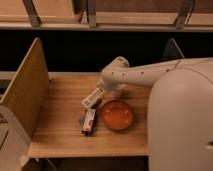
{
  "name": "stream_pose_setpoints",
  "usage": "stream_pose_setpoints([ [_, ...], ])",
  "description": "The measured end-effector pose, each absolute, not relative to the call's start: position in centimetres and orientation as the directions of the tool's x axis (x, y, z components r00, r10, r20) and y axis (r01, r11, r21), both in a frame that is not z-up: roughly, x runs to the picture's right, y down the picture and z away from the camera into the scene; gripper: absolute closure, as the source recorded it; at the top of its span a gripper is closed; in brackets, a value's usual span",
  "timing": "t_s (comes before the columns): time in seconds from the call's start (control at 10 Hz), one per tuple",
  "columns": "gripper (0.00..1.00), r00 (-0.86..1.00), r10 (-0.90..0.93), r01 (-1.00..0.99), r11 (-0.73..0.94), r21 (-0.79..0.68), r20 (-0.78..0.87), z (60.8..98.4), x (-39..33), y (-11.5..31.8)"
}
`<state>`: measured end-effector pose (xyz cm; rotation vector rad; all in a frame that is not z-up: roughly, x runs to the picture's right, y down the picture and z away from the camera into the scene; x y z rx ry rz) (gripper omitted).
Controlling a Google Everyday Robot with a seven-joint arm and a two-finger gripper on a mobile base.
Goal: Place the bottle in the ceramic bowl
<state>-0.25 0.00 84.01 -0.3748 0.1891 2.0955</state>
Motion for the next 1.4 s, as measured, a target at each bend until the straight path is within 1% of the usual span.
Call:
stream_pose_setpoints([
  [0.4, 1.0, -0.487, 0.806, -0.853, -0.521, -0.014, -0.336, 83.9, -0.2, -0.2],
  [0.6, 1.0, -0.437, 0.84, -0.88, -0.474, -0.041, -0.323, 82.9, -0.8, -1.6],
  [0.7, 1.0, -0.386, 0.866, -0.897, -0.433, -0.091, -0.318, 81.1, -2.1, -3.2],
  [0.9, 1.0, -0.326, 0.892, -0.915, -0.381, -0.134, -0.314, 78.5, -3.0, -4.1],
  [1.0, 1.0, -0.302, 0.899, -0.924, -0.358, -0.133, -0.317, 77.5, -2.9, -3.6],
  [1.2, 1.0, -0.291, 0.9, -0.942, -0.328, -0.066, -0.325, 76.7, -0.2, -1.3],
  [1.4, 1.0, -0.389, 0.85, -0.918, -0.391, 0.07, -0.354, 77.5, 5.9, 3.3],
])
